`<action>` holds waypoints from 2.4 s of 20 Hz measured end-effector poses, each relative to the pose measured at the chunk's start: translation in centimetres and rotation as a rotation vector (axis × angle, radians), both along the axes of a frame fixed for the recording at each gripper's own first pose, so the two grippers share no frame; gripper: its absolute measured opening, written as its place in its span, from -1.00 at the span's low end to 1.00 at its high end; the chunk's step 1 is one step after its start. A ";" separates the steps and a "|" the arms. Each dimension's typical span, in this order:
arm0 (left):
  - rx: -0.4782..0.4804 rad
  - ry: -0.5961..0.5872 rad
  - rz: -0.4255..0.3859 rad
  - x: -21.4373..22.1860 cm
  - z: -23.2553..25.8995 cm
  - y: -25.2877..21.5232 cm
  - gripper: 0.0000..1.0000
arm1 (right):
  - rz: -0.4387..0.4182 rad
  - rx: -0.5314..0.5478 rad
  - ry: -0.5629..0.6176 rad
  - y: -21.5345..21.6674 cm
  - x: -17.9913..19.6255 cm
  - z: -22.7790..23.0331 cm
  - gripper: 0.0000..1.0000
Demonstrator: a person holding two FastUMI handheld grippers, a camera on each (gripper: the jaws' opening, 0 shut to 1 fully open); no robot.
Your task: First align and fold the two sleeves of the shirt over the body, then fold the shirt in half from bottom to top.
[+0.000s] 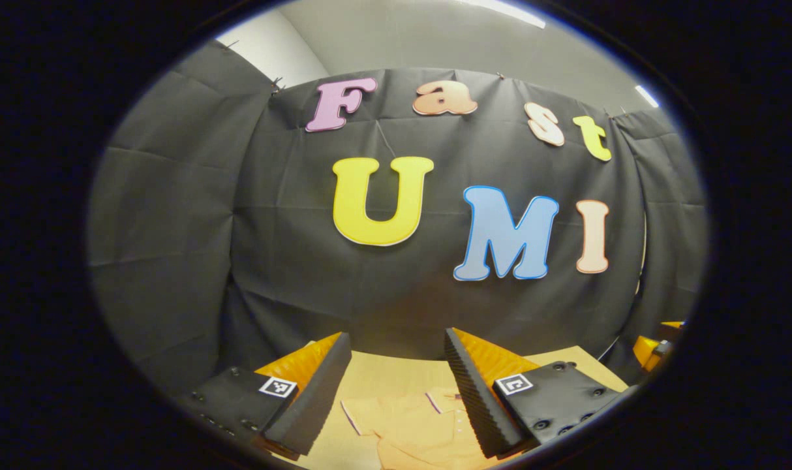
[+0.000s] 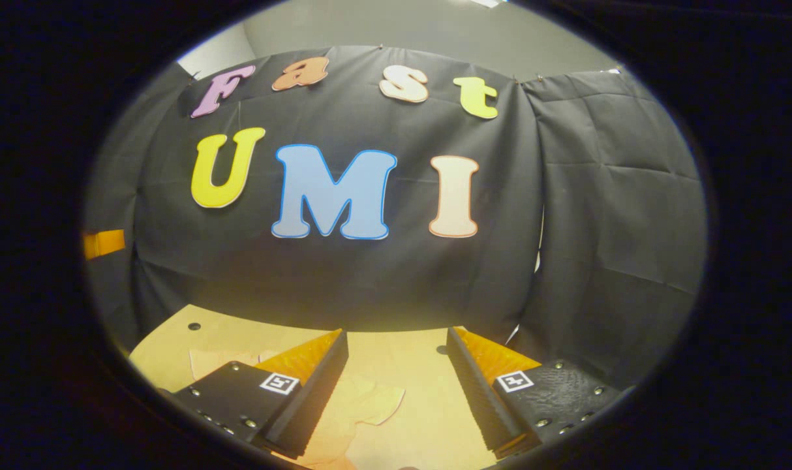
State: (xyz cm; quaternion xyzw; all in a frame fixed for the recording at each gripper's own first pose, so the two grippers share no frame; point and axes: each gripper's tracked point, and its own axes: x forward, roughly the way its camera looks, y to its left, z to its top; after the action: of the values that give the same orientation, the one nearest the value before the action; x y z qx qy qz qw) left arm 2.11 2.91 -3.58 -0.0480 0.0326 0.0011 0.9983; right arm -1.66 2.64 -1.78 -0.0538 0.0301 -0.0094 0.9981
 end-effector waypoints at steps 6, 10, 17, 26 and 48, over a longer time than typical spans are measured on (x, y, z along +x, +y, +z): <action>-0.006 0.012 0.008 -0.8 -0.4 1.0 0.89 | 0.005 0.004 0.013 0.8 -0.4 -0.6 0.89; -0.010 0.017 0.010 -1.4 -0.7 1.4 0.90 | 0.005 0.011 0.029 0.8 0.2 -1.2 0.89; 0.006 0.036 0.036 -1.8 -1.5 2.7 0.89 | -0.009 0.002 0.164 -0.1 5.1 -7.2 0.89; 0.019 0.087 0.098 -1.8 -3.0 5.4 0.90 | -0.020 0.009 0.435 -0.4 10.6 -19.3 0.89; 0.027 0.154 0.105 0.7 -5.0 3.8 0.90 | -0.041 0.108 0.768 -0.8 11.5 -34.0 0.90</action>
State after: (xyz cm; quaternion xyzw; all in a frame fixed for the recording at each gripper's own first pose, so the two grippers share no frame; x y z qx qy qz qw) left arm 2.82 6.75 -8.56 -0.0359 0.1067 0.0574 0.9920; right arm 9.82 1.82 -35.76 0.0000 0.4030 -0.0071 0.9152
